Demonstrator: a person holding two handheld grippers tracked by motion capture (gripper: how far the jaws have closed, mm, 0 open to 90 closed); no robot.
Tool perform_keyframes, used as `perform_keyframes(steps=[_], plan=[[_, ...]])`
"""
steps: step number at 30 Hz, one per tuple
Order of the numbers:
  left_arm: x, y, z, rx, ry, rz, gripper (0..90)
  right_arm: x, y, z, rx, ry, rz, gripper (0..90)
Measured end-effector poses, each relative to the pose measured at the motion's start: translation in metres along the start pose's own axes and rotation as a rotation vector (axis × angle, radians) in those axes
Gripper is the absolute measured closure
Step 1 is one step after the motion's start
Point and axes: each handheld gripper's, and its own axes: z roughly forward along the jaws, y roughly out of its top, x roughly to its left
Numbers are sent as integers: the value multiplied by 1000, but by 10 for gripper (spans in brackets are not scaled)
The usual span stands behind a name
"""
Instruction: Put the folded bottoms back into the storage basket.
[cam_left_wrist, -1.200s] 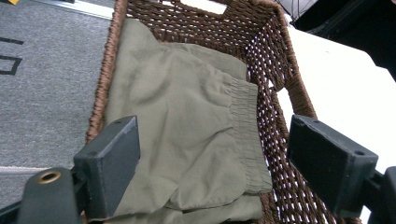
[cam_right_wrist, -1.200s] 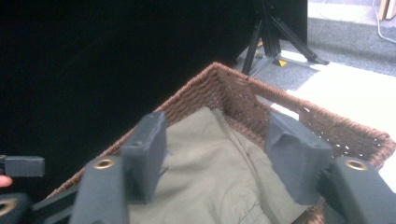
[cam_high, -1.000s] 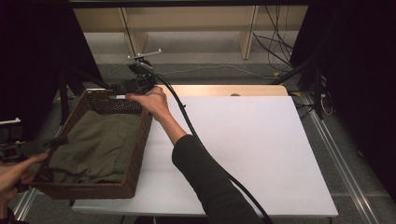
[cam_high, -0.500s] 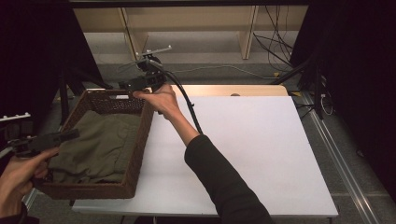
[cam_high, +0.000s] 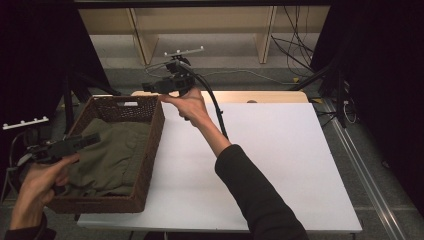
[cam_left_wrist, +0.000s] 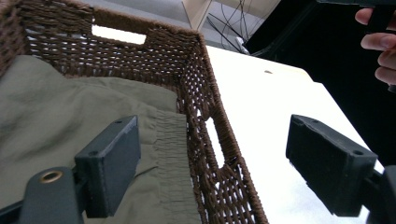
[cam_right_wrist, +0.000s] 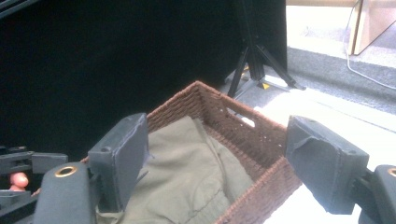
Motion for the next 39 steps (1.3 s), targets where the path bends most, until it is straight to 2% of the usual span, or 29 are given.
perform_keyframes(steps=[12, 23, 28, 39], plan=[[-24, -4, 17, -15, -44, 20, 175, -10, -7, -28, -20, -22, -13, 216], [-48, -12, 36, -27, -95, 38, 175, -14, -23, -52, -35, -35, -43, 209], [-60, -17, 43, -46, -120, 47, 175, -17, -31, -66, -51, -41, -56, 208], [-88, -30, 59, -52, -166, 116, 175, -24, -58, -103, -90, -79, -80, 204]])
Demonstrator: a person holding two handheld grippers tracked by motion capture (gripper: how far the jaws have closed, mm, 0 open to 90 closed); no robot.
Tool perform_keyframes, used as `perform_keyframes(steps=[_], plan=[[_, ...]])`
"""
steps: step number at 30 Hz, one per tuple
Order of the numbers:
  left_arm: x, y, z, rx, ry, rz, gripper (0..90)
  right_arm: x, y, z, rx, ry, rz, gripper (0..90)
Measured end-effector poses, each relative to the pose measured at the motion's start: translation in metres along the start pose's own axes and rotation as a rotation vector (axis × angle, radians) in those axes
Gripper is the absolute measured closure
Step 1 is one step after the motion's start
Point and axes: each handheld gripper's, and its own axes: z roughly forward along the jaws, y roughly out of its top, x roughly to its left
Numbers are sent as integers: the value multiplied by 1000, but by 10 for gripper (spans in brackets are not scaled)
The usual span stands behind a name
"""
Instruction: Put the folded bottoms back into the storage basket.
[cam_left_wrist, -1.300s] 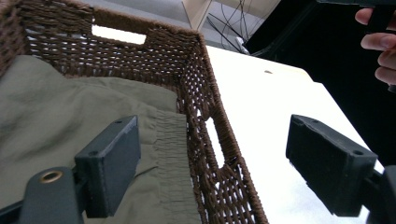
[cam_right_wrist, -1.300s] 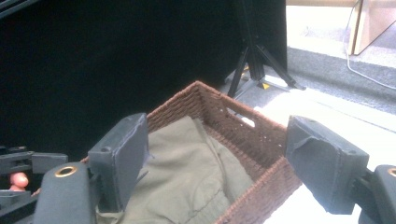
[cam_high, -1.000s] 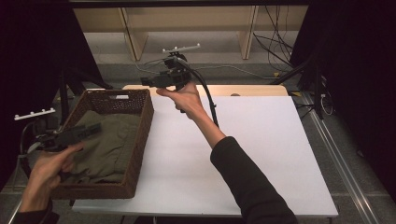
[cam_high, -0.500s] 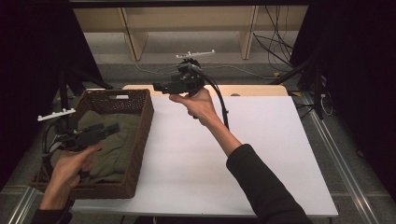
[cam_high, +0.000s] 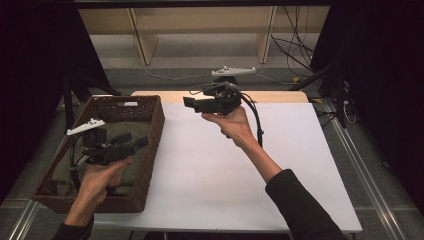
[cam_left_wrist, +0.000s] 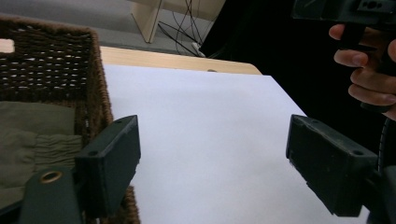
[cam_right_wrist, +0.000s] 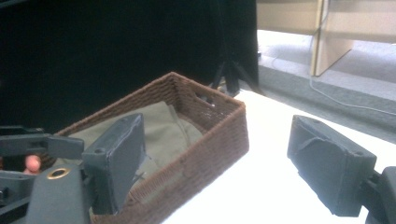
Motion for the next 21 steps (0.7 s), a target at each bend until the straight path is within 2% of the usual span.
perform_keyframes(steps=[11, 21], plan=[[-19, -11, 14, -9, -37, 42, 173, -3, -22, -30, -14, -22, -18, 195], [-32, -22, 26, -14, -58, 80, 171, -3, -44, -57, -39, -60, -53, 192]])
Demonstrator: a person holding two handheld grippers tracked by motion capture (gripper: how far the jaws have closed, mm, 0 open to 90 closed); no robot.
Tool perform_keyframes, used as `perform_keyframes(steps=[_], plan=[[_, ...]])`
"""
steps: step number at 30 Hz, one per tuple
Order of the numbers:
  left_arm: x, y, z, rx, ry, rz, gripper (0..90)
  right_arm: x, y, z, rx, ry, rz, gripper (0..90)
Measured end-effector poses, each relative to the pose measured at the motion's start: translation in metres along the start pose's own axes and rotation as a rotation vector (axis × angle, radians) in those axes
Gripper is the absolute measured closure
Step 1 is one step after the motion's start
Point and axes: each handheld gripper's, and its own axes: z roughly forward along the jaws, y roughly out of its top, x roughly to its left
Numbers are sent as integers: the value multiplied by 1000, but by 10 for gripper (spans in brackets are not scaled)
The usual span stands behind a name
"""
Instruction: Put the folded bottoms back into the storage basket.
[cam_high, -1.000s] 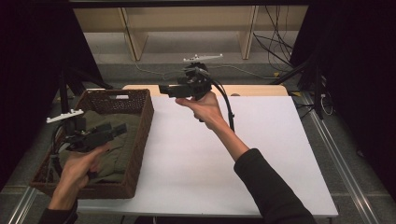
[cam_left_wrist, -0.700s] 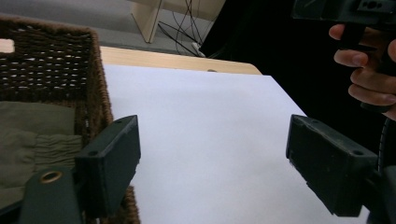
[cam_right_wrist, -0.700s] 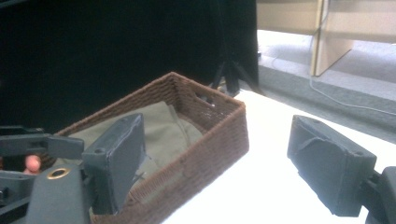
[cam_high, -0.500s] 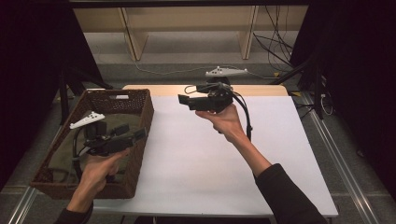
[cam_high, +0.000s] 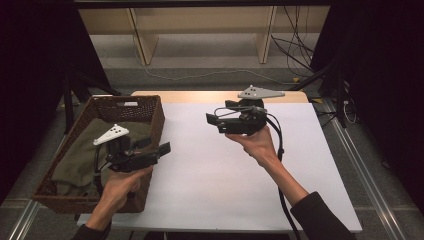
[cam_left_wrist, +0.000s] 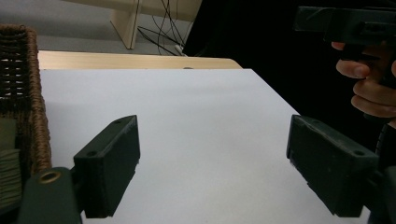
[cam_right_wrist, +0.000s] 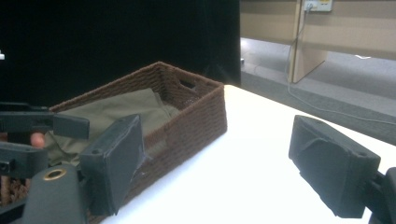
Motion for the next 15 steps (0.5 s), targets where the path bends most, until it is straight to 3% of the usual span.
perform_keyframes(steps=[15], plan=[[-14, -13, 12, -10, -30, 50, 167, -3, -40, -36, -32, -40, 9, 190]])
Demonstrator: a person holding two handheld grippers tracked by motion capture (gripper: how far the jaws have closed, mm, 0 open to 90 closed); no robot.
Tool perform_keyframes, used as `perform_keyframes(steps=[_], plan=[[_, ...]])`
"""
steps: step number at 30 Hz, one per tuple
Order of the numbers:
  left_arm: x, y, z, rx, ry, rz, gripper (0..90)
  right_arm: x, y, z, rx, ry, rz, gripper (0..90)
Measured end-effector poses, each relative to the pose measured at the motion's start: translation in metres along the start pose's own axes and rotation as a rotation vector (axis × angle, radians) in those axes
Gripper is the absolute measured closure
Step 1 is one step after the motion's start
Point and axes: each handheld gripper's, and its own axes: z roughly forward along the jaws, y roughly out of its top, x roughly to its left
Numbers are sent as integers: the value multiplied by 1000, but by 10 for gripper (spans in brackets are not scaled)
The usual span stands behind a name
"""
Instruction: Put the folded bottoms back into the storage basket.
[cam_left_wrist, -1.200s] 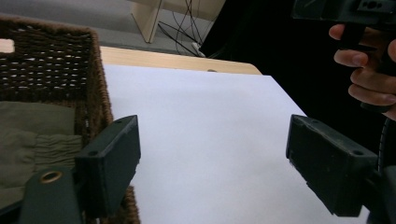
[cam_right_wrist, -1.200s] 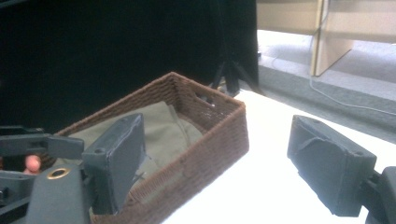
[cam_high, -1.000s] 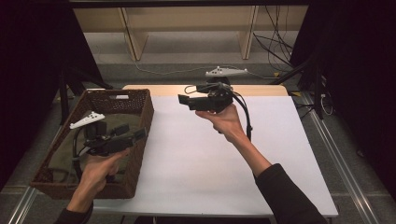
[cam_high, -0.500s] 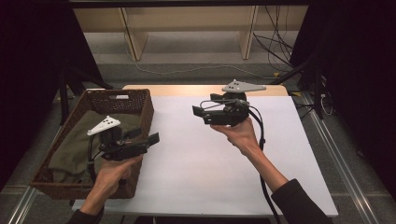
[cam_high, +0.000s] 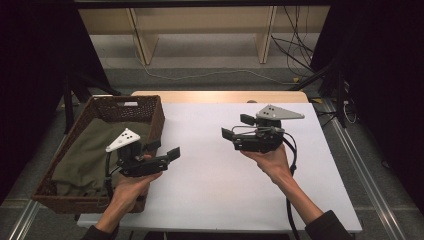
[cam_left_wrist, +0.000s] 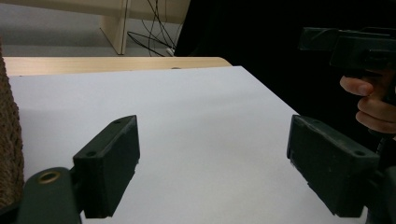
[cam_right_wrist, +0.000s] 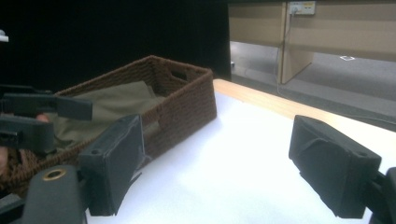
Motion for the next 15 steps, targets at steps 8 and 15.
perform_keyframes(steps=[8, 15], plan=[[-4, -6, 4, -18, -17, 31, 164, -3, -19, -14, -17, -22, 16, 190], [-8, -13, 8, -15, -29, 56, 158, -3, -32, -22, -22, -35, 18, 174]])
